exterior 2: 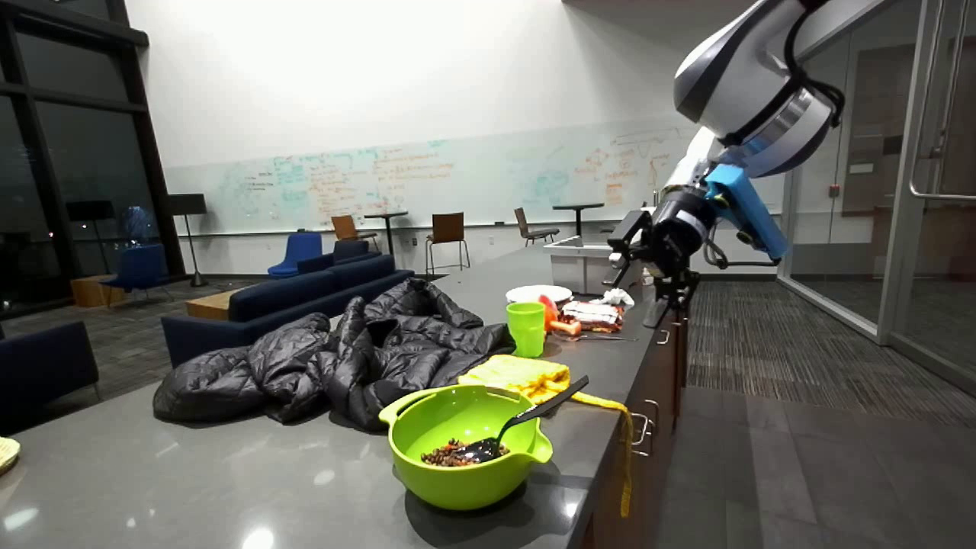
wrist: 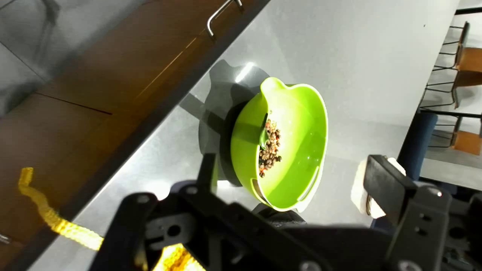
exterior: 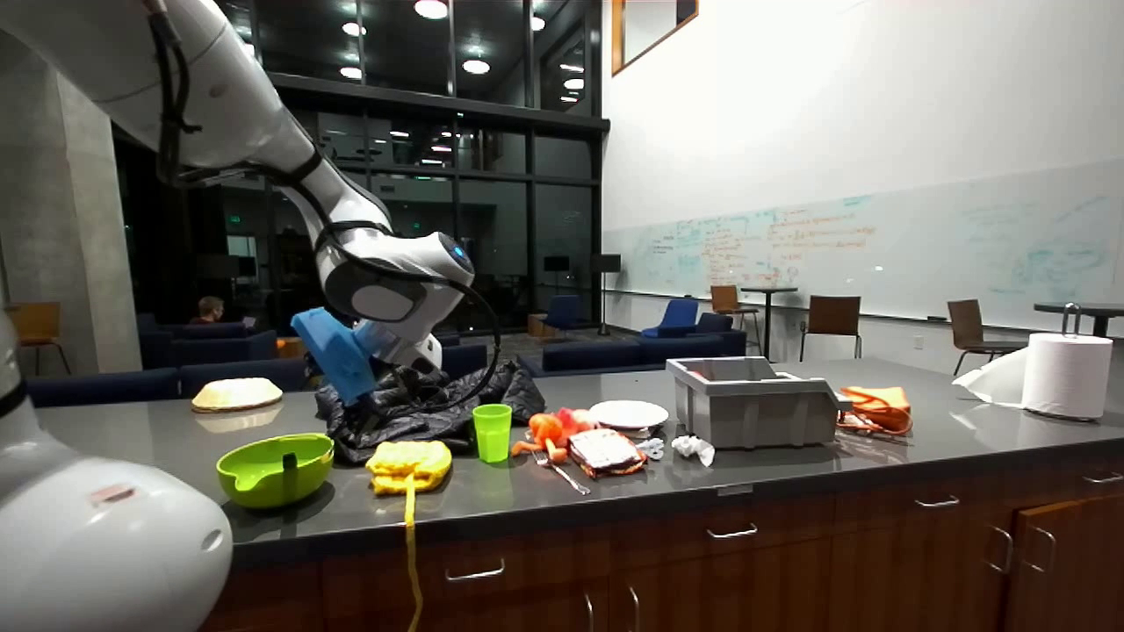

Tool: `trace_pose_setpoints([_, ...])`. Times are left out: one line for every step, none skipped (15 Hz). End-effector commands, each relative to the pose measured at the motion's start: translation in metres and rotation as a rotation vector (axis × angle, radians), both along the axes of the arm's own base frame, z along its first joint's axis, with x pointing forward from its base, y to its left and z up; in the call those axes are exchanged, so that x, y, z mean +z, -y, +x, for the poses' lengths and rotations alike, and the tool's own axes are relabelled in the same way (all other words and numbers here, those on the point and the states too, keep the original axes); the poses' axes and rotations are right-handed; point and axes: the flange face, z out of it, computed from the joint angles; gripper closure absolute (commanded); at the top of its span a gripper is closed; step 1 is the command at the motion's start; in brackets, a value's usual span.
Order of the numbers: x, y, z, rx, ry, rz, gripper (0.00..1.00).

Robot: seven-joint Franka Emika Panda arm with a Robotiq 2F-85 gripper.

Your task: Put the spoon on the counter

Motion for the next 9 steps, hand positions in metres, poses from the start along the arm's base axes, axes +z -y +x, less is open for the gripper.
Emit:
trace_pose_setpoints([-0.003,-0.004,0.004,0.006,-0.009,-0.002,0.00])
trace_pose_setpoints([-0.006,-0.006,0.008,0.009,-0.016,-0.004,0.00])
trace_pose_setpoints([-0.008,-0.007,0.010,0.009,-0.021,-0.005,0.00])
trace_pose_setpoints([-0.009,-0.007,0.012,0.009,-0.024,-0.005,0.00])
trace_pose_setpoints([-0.009,-0.007,0.012,0.008,-0.024,-0.005,0.00])
trace_pose_setpoints([-0.009,-0.007,0.012,0.008,-0.024,-0.005,0.00])
trace_pose_setpoints([-0.009,-0.007,0.013,0.008,-0.024,-0.005,0.00])
trace_pose_setpoints([-0.006,-0.002,0.014,0.015,-0.015,-0.004,0.00])
trace_pose_setpoints([-0.009,0.005,0.018,0.024,-0.015,-0.002,0.00])
